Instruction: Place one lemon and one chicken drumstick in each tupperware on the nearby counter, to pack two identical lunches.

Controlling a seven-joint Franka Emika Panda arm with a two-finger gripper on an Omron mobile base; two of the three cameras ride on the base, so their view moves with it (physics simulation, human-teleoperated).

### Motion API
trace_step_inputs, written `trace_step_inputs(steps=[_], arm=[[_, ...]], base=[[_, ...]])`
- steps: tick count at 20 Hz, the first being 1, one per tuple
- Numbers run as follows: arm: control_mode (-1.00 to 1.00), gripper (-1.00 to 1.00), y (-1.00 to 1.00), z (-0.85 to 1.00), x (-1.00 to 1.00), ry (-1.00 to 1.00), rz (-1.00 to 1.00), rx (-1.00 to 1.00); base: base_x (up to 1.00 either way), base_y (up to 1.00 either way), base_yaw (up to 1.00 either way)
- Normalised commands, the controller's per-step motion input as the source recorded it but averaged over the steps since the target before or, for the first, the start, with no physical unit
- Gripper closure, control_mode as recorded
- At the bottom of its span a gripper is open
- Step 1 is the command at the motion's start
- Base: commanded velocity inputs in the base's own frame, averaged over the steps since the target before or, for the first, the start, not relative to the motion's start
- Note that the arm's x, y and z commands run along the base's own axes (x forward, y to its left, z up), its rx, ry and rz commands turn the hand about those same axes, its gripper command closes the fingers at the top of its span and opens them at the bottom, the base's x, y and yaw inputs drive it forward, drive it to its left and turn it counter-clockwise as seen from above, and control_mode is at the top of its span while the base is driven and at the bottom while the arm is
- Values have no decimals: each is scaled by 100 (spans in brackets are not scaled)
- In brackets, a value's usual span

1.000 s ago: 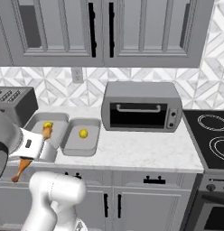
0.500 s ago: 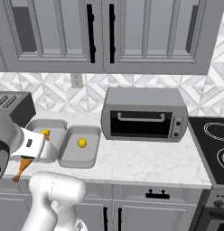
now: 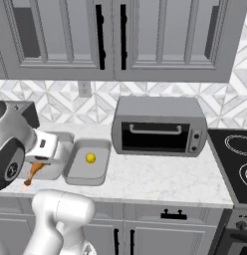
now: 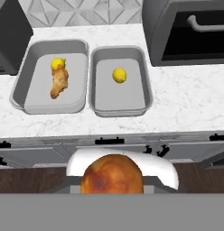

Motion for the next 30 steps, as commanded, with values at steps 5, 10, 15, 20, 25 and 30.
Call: trace_step_inputs(steps=[5,10,15,20,25,30], arm=[[-100,100,43,-56,100,0,6,-2],[-100,100,5,-70,100,0,14,0],[-100,100,0,-44,100,6,7,0],[-100,100,3,-57,92,3,0,-4],[-100,100,14,-82,61,2,0,-10],[-100,100,8,-46,25,0,1,-2]], base=[[0,0,0],[0,0,0],[0,0,0],[0,0,0],[0,0,0],[0,0,0]])
